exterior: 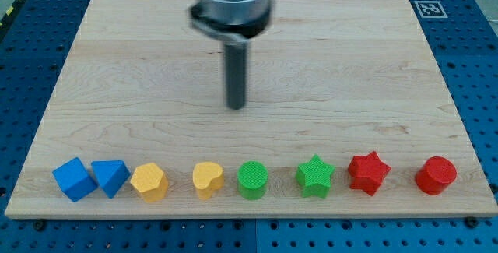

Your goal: Point your arm at bottom left

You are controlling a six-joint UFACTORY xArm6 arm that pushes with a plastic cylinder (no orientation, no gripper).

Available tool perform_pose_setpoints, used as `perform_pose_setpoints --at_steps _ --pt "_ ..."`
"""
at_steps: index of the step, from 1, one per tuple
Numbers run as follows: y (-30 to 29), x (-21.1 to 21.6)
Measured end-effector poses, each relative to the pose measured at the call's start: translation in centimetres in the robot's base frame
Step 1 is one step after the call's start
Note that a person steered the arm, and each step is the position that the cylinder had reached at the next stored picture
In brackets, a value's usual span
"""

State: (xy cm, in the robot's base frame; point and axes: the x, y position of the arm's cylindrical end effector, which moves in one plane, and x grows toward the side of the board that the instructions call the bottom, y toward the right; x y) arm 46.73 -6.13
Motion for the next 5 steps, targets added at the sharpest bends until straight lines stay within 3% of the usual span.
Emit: perform_pose_setpoints --at_steps 2,3,5 --pt "-18.3 0.9" --pt "-24.2 2.5" --pt "-24.3 3.8"
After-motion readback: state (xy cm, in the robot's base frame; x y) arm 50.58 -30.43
